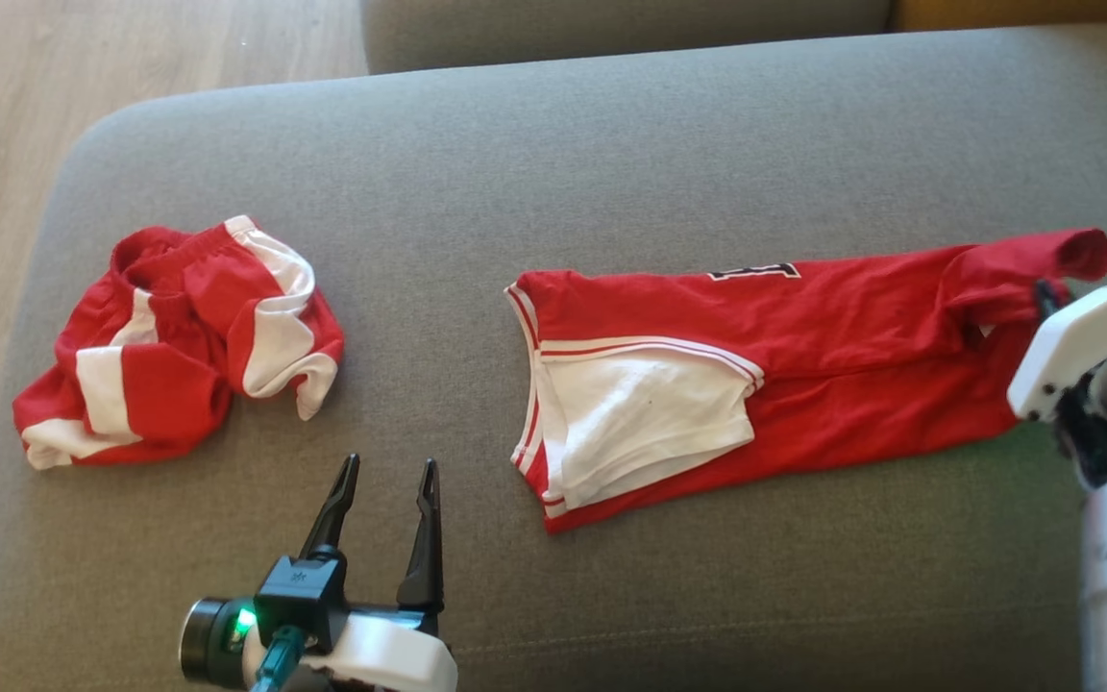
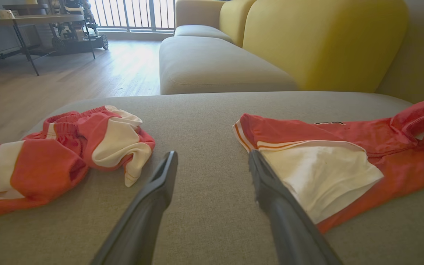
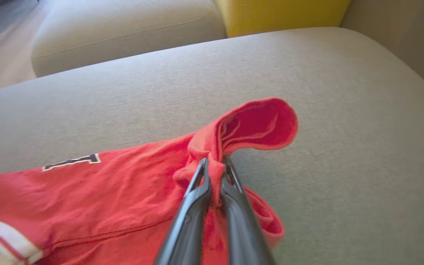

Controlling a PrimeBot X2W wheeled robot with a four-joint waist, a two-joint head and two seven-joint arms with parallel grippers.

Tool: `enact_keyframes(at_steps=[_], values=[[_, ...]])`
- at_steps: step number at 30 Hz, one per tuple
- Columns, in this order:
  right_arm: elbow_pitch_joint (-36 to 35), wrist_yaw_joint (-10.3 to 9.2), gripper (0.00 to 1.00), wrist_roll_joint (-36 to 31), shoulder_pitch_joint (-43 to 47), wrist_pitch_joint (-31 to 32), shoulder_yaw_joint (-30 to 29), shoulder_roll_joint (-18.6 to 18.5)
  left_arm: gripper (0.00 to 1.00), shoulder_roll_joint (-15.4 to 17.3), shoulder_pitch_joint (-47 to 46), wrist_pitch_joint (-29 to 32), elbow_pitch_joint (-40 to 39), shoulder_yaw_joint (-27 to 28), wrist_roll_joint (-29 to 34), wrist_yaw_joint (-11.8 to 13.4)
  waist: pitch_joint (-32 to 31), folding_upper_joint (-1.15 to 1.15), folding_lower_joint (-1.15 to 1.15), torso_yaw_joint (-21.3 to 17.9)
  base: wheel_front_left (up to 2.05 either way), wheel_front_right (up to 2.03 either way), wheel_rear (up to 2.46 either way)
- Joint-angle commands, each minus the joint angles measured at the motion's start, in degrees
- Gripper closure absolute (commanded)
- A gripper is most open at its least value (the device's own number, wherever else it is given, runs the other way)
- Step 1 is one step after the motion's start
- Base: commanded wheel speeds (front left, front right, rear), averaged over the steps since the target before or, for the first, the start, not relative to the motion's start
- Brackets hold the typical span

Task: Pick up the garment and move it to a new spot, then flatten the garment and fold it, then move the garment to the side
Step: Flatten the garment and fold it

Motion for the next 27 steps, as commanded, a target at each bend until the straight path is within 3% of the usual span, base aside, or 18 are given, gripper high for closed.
enact_keyframes(at_steps=[1, 8, 12, 18, 27], values=[[-4.6, -0.02, 1.00, 2.0, -0.6, 1.0, 2.4, 0.2, 0.00, -0.4, -0.7, -0.7, -1.3, 2.1, 0.4, -0.2, -0.2, 0.00, 0.00, 0.4, 0.00, 0.00, 0.00], [-20.0, -0.02, 1.00, 10.9, 7.7, 7.1, 8.9, 3.3, 0.00, -0.7, -0.4, -0.7, -0.6, 2.5, 0.4, -0.7, -0.6, 0.00, 0.00, 1.7, 0.00, 0.00, 0.00], [-24.3, -0.02, 1.00, 15.3, 10.7, 8.8, 12.4, 3.9, 0.00, -0.9, -0.5, -0.7, -0.4, 2.6, 0.5, -1.0, -0.8, 0.00, 0.00, 2.1, 0.00, 0.00, 0.00], [-21.4, -0.02, 1.00, 25.0, 10.2, 6.8, 20.2, 4.0, 0.00, -1.0, -0.9, -0.7, 0.1, 2.6, 0.8, -1.5, -0.9, 0.00, 0.00, 2.7, 0.00, 0.00, 0.00], [-13.3, -0.02, 1.00, 30.7, 5.1, 2.5, 30.7, 4.0, 0.00, -1.5, -1.4, -0.7, 0.7, 1.8, 1.0, -2.1, -1.3, 0.00, 0.00, 5.5, 0.00, 0.00, 0.00]])
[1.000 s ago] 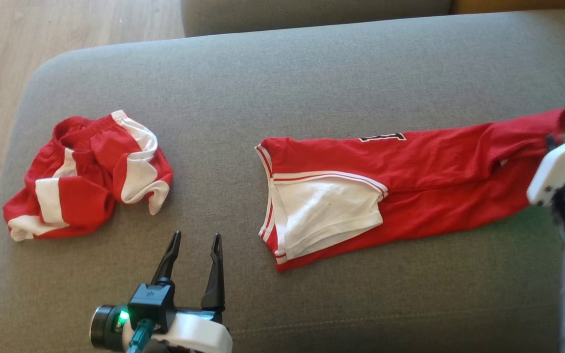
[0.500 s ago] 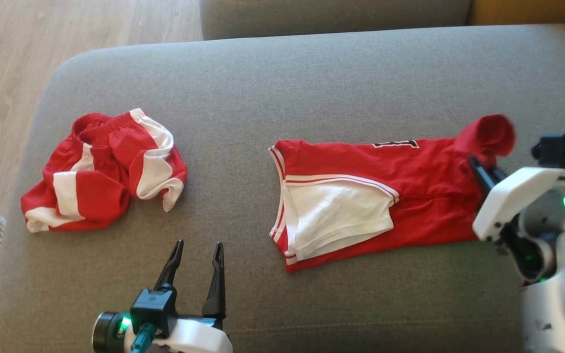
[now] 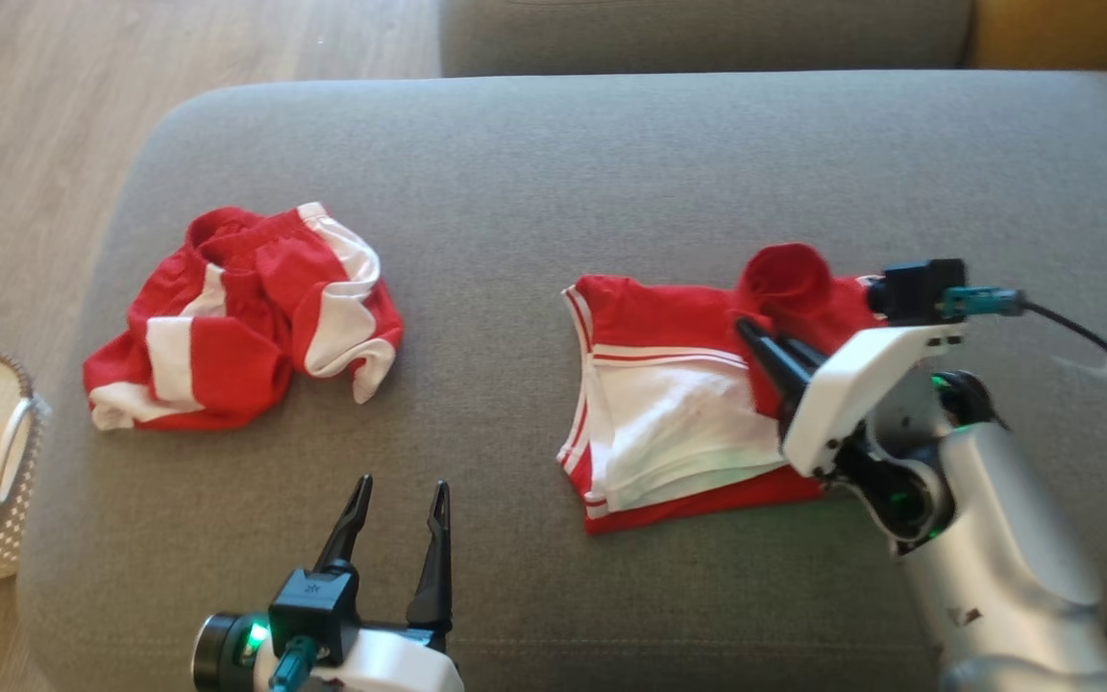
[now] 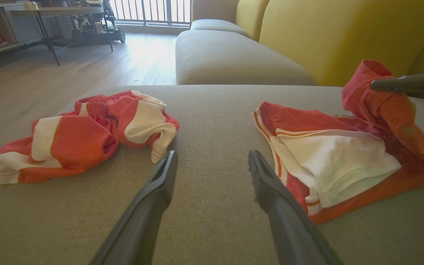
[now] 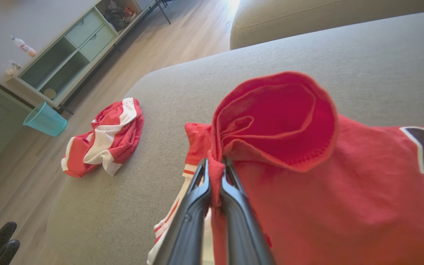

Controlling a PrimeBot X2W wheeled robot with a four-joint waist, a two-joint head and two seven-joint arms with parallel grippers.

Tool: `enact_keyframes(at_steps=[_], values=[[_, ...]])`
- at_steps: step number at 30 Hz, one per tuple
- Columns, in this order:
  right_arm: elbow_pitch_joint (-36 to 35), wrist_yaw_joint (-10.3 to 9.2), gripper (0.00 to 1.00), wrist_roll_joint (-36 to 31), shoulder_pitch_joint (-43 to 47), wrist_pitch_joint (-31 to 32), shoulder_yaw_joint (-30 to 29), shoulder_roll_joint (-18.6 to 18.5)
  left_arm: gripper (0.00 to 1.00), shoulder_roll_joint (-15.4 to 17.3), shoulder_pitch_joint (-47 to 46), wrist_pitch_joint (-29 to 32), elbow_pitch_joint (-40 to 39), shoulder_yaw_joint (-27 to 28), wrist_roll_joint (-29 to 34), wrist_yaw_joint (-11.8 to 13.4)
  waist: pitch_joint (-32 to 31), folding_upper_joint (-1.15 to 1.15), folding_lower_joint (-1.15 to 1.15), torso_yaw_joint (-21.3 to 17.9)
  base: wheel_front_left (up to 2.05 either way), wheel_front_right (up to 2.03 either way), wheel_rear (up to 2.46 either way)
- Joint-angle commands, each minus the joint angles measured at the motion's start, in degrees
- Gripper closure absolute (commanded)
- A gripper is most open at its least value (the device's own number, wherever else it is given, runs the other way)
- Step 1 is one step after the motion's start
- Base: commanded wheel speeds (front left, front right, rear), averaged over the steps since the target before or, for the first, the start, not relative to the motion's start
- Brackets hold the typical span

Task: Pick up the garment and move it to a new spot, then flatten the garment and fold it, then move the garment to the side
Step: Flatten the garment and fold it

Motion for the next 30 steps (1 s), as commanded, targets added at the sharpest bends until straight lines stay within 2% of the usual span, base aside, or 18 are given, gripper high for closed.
enact_keyframes(at_steps=[1, 11, 23, 24, 25, 30], values=[[-1.3, -0.01, 1.00, 1.2, -2.6, -1.0, 2.3, 0.4, 0.00, -0.7, -2.2, -0.7, -1.5, 1.6, 0.2, 0.0, -0.1, 0.00, 0.00, 0.7, 0.00, 0.00, 0.00], [3.8, -0.01, 1.00, 6.9, -3.7, -4.1, 10.1, 0.4, 0.00, -1.4, -2.1, -0.7, -1.3, 1.1, -0.2, 0.1, -0.9, 0.00, 0.00, 3.0, 0.00, 0.00, 0.00], [13.9, -0.01, 1.00, 14.9, -7.2, -10.3, 17.2, 0.4, 0.00, -1.6, -2.1, -0.7, -1.2, 0.6, 0.1, -0.1, -1.5, 0.00, 0.00, 4.5, 0.00, 0.00, 0.00], [15.0, -0.01, 0.76, 15.5, -7.7, -11.0, 17.8, 0.4, 0.00, -1.6, -2.1, -0.7, -1.2, 0.6, 0.1, -0.1, -1.6, 0.00, 0.00, 4.5, 0.00, 0.00, 0.00], [16.3, -0.01, 0.02, 15.5, -8.3, -12.0, 18.4, 0.4, 0.00, -1.7, -2.1, -0.7, -1.2, 0.6, 0.1, -0.1, -1.7, 0.00, 0.00, 4.6, 0.00, 0.00, 0.00], [19.9, -0.01, 0.00, 17.2, -10.7, -17.1, 20.0, 0.4, 0.00, -1.7, -1.8, -0.7, -1.2, 0.6, 0.1, 0.1, -2.0, 0.00, 0.00, 4.5, 0.00, 0.00, 0.00]])
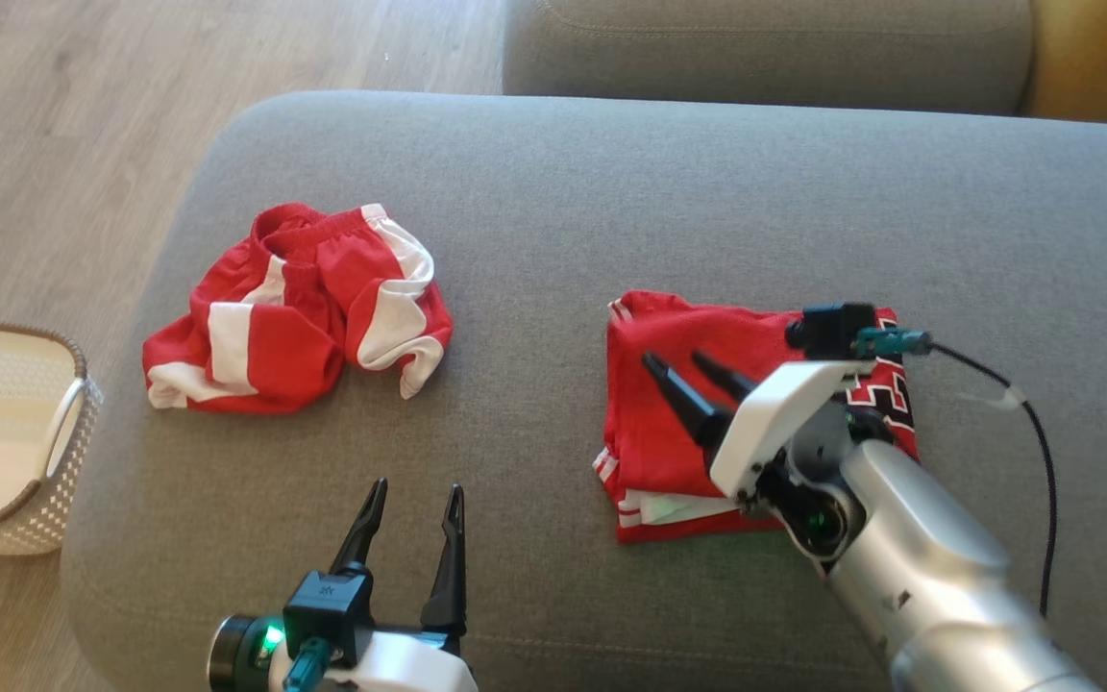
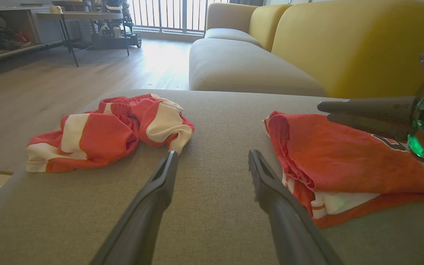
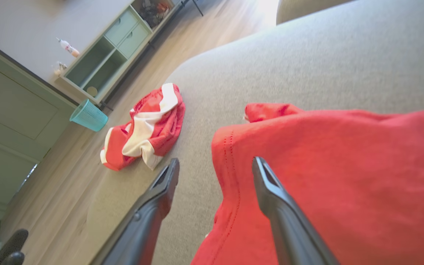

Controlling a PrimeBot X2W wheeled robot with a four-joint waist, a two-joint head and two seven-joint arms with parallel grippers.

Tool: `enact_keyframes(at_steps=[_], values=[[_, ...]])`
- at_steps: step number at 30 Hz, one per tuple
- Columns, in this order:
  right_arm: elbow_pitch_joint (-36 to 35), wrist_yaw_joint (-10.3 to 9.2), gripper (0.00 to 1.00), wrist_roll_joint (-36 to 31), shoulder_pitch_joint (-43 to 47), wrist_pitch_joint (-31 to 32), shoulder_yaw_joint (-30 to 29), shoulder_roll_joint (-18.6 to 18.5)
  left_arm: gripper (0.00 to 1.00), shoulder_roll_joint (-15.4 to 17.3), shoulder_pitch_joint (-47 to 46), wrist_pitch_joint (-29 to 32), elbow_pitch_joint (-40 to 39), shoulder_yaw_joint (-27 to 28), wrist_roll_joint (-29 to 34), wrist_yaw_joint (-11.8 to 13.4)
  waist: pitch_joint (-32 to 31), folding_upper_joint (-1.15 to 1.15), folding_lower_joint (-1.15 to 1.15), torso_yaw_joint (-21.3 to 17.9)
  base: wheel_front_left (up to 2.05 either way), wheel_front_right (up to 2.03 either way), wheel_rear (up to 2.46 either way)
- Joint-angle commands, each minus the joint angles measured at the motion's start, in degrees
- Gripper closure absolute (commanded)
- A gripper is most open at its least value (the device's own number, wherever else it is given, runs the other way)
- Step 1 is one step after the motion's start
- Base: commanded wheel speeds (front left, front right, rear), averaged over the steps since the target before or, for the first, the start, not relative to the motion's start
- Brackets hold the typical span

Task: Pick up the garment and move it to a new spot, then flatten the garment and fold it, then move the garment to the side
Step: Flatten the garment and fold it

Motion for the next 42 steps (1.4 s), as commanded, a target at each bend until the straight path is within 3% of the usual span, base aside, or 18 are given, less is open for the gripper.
enact_keyframes(at_steps=[1, 4, 9, 16, 22, 26, 32, 42], values=[[-1.7, -0.01, 0.00, 0.5, -3.3, -2.1, 0.9, 0.7, 0.00, -0.6, -1.7, -0.7, -1.8, 1.5, 0.2, 0.1, -0.2, 0.00, 0.00, -0.2, 0.00, 0.00, 0.00], [-1.6, -0.01, 0.00, -0.6, -4.2, -5.2, -0.3, 0.7, 0.00, -0.6, -1.2, -0.7, -2.0, 1.7, 0.1, 0.4, -0.5, 0.00, 0.00, -0.9, 0.00, 0.00, 0.00], [0.2, -0.01, 0.00, -11.5, -3.9, -10.4, -8.2, 0.7, 0.00, -0.7, -0.6, -0.7, -3.1, 2.3, 0.2, 0.9, -1.1, 0.00, 0.00, -2.3, 0.00, 0.00, 0.00], [-7.5, -0.01, 0.00, -22.3, 5.6, -14.5, -17.2, -0.2, 0.00, -0.4, 0.5, -0.7, -5.6, 4.4, 0.6, 1.6, -1.3, 0.00, 0.00, -5.0, 0.00, 0.00, 0.00], [-16.5, -0.01, 0.00, -24.0, 15.6, -18.8, -18.2, 0.0, 0.00, -0.1, 2.1, -0.7, -9.0, 7.1, 1.6, 2.2, -2.6, 0.00, 0.00, -8.1, 0.00, 0.00, 0.00], [-21.8, -0.01, 0.00, -30.6, 20.6, -20.8, -17.0, -0.8, 0.00, 0.0, 4.4, -0.7, -11.2, 9.7, 2.6, 2.9, -3.8, 0.00, 0.00, -10.4, 0.00, 0.00, 0.00], [-32.1, -0.01, 0.00, -38.1, 25.8, -21.0, -22.2, 0.1, 0.00, 0.2, 7.2, -0.7, -14.3, 12.1, 4.5, 2.2, -4.7, 0.00, 0.00, -11.6, 0.00, 0.00, 0.00], [-34.7, -0.01, 0.00, -39.6, 31.0, -21.0, -25.4, 0.7, 0.00, -0.2, 10.0, -0.7, -14.0, 13.1, 6.3, 0.9, -5.3, 0.00, 0.00, -11.6, 0.00, 0.00, 0.00]])
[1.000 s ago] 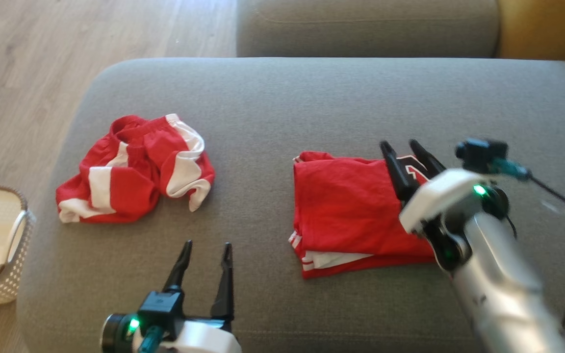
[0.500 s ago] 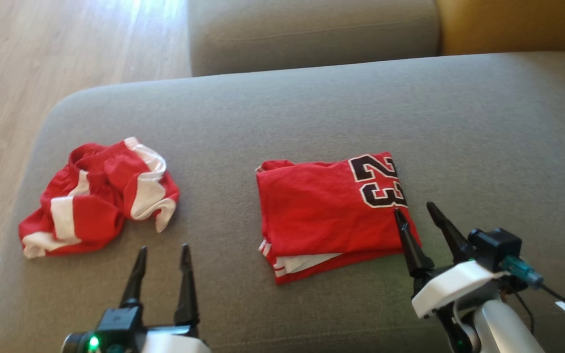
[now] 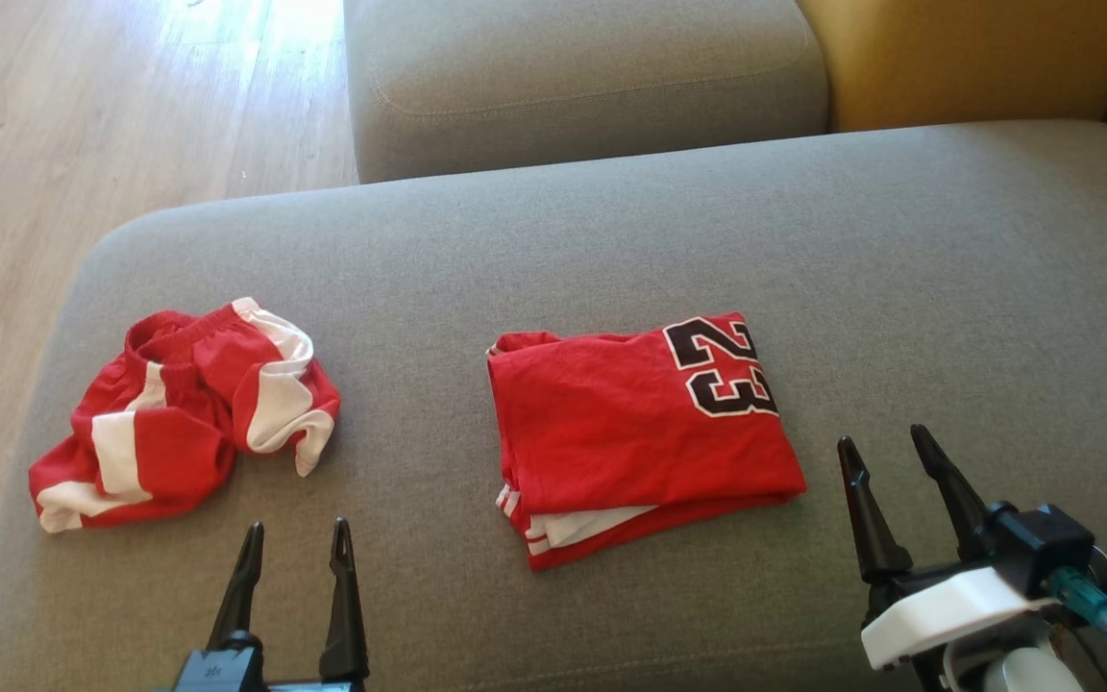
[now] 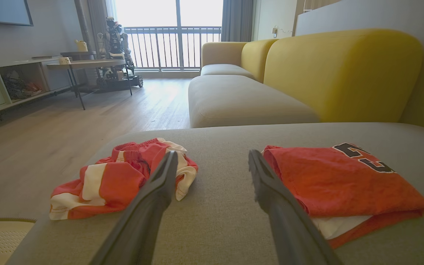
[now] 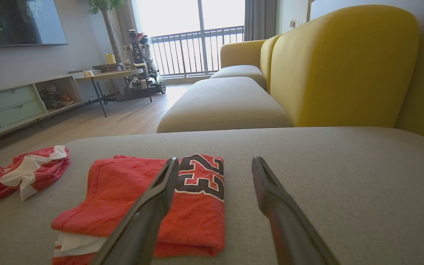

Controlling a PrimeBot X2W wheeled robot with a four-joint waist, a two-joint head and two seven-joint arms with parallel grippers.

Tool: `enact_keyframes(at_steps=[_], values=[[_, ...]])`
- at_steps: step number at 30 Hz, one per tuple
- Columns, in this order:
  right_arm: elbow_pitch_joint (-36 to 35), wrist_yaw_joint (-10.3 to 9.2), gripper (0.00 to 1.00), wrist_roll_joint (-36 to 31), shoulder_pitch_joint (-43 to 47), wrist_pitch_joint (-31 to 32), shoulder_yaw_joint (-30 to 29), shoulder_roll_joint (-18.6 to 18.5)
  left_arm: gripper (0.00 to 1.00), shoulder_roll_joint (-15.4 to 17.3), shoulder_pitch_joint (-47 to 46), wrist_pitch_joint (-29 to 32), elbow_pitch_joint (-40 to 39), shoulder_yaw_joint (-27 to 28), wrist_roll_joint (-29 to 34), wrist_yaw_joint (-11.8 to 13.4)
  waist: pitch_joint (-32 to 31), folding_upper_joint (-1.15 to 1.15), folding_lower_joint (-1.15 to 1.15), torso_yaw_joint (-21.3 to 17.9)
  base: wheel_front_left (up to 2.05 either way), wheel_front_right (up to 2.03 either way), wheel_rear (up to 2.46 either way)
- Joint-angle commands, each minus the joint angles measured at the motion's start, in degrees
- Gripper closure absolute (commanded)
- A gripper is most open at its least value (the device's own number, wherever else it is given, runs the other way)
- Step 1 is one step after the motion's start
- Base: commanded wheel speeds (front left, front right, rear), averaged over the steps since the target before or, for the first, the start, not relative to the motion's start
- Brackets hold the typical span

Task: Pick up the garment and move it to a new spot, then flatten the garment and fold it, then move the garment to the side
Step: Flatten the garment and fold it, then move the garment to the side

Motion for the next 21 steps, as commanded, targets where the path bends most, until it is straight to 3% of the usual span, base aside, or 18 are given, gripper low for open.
enact_keyframes(at_steps=[1, 21], values=[[-2.2, -0.01, 0.00, 0.6, -1.6, -0.5, 1.0, -0.1, 0.00, -0.4, -1.8, -0.7, -1.7, 2.0, 0.6, -0.2, 0.0, 0.00, 0.00, 0.0, 0.00, 0.00, 0.00], [-2.2, -0.01, 0.00, 2.7, -0.9, -0.5, 2.3, -0.1, 0.00, -0.8, -1.6, -0.7, -0.5, 2.8, 2.1, -1.1, 0.4, 0.00, 0.00, 0.6, 0.00, 0.00, 0.00]])
